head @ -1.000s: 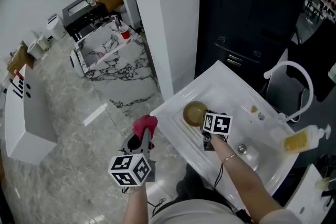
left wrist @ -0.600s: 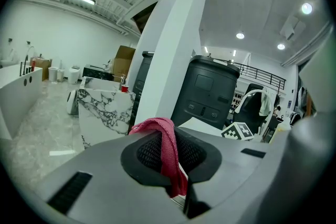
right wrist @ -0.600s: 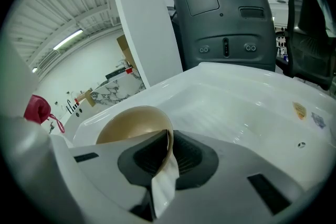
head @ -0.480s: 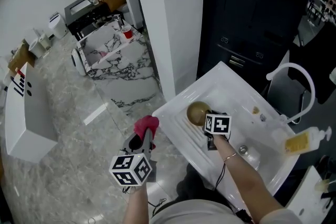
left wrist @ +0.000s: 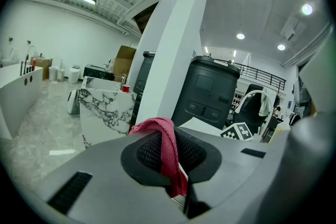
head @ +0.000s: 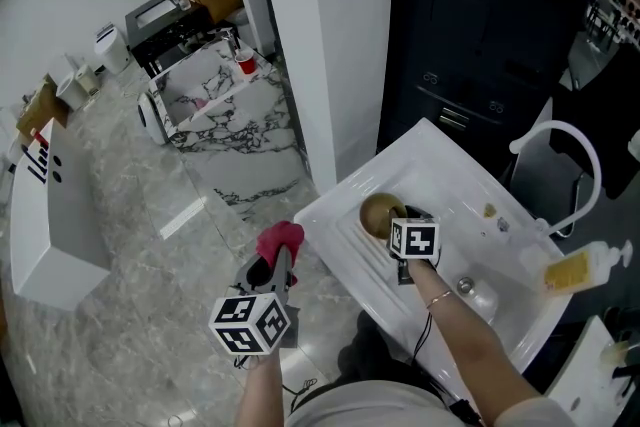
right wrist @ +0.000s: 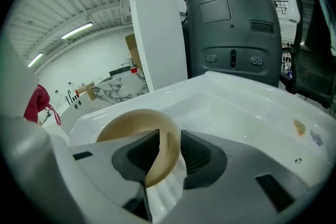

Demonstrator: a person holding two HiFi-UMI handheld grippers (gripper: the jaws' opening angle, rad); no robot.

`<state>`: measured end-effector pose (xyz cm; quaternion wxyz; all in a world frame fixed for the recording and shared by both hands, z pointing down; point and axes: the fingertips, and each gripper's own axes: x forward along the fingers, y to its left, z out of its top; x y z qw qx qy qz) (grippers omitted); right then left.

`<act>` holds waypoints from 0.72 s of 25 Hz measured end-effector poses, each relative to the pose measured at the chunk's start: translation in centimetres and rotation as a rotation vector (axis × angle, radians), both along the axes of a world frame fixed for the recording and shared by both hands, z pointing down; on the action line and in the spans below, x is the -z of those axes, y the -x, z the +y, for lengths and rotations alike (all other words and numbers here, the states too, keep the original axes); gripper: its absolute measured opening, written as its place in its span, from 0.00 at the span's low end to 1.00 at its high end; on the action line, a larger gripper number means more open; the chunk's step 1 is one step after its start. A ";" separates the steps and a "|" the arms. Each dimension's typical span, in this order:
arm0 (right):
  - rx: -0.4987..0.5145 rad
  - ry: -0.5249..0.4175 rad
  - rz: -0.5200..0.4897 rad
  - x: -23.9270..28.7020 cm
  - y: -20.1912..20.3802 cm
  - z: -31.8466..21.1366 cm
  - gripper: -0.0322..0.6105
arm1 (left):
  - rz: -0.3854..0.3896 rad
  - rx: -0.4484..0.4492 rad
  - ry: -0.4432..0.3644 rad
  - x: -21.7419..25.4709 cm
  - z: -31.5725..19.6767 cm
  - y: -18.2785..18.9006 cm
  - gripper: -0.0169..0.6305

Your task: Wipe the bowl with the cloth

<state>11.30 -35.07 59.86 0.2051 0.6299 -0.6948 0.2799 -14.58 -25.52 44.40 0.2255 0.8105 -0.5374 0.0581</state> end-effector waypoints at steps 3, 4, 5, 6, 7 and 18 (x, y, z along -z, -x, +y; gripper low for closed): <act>-0.005 -0.032 0.032 0.7 -0.2 -0.2 0.26 | 0.000 -0.004 0.001 -0.1 0.1 0.2 0.09; -0.006 -0.039 0.038 0.8 -0.3 -0.2 0.26 | 0.000 -0.005 0.001 0.0 0.2 0.2 0.09; -0.007 -0.046 0.041 0.9 -0.4 -0.1 0.26 | 0.001 -0.007 0.001 0.0 0.3 0.2 0.09; -0.009 -0.055 0.043 1.2 -0.4 -0.1 0.26 | 0.002 -0.008 -0.001 0.1 0.3 0.2 0.09; -0.011 -0.066 0.047 1.5 -0.5 0.0 0.26 | 0.002 -0.010 -0.003 0.2 0.5 0.2 0.09; 0.037 -0.275 0.092 8.9 0.6 2.8 0.24 | -0.007 -0.021 -0.028 0.6 2.4 -0.2 0.09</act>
